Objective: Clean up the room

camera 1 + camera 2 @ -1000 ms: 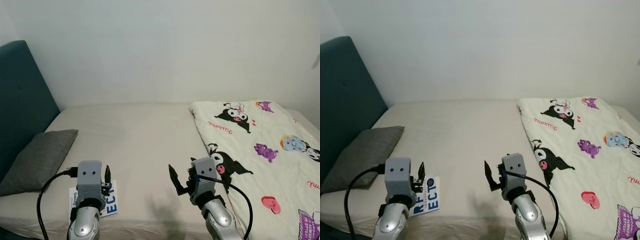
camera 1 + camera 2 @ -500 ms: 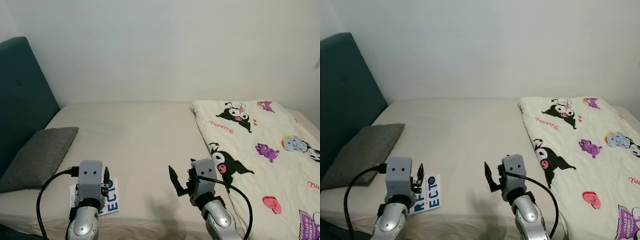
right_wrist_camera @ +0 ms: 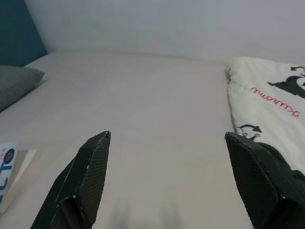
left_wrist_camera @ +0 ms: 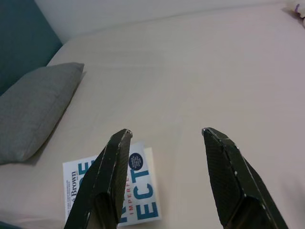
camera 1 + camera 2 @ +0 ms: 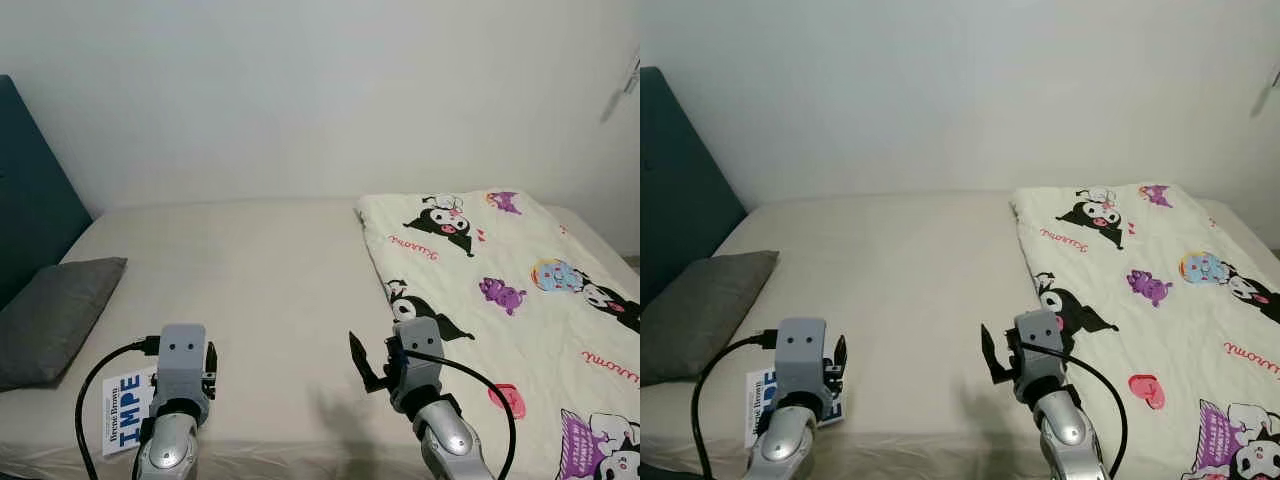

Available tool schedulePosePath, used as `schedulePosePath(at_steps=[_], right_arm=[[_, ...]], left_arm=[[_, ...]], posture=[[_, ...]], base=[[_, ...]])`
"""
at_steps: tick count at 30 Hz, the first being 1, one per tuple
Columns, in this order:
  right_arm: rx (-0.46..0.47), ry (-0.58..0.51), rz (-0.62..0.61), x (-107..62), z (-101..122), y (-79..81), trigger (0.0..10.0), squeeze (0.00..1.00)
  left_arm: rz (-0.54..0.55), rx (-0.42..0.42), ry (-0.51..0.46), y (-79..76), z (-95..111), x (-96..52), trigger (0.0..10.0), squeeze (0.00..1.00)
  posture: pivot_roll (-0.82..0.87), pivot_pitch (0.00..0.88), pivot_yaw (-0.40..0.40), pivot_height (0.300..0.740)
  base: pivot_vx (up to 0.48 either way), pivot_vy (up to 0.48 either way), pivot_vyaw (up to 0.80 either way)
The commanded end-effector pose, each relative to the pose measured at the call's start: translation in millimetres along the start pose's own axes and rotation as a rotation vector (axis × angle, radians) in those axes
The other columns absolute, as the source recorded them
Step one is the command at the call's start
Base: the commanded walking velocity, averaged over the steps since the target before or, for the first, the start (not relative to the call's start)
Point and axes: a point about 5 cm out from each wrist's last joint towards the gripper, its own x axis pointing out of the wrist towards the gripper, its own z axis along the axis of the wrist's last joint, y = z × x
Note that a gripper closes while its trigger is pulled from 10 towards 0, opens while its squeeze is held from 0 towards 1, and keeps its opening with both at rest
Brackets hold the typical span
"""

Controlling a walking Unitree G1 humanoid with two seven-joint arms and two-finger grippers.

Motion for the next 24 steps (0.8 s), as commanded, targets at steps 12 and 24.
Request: schedulePosePath(at_steps=[12, 24], right_arm=[[0.012, 0.063, -0.09, -3.7, -7, -18.5, 10.0, 0.0], [-0.065, 0.084, -0.108, -7.0, -8, -30.9, 10.0, 0.0]], left_arm=[[0.005, 0.042, 0.015, 7.4, -6, -3.2, 10.0, 0.0], [0.031, 0.041, 0.039, 10.6, -11, -3.6, 10.0, 0.0]], posture=[[0.02, 0.133, 0.033, 0.74], [0.02, 0.135, 0.027, 0.74]], base=[[0.0, 0.0, 0.0], [0.0, 0.0, 0.0]])
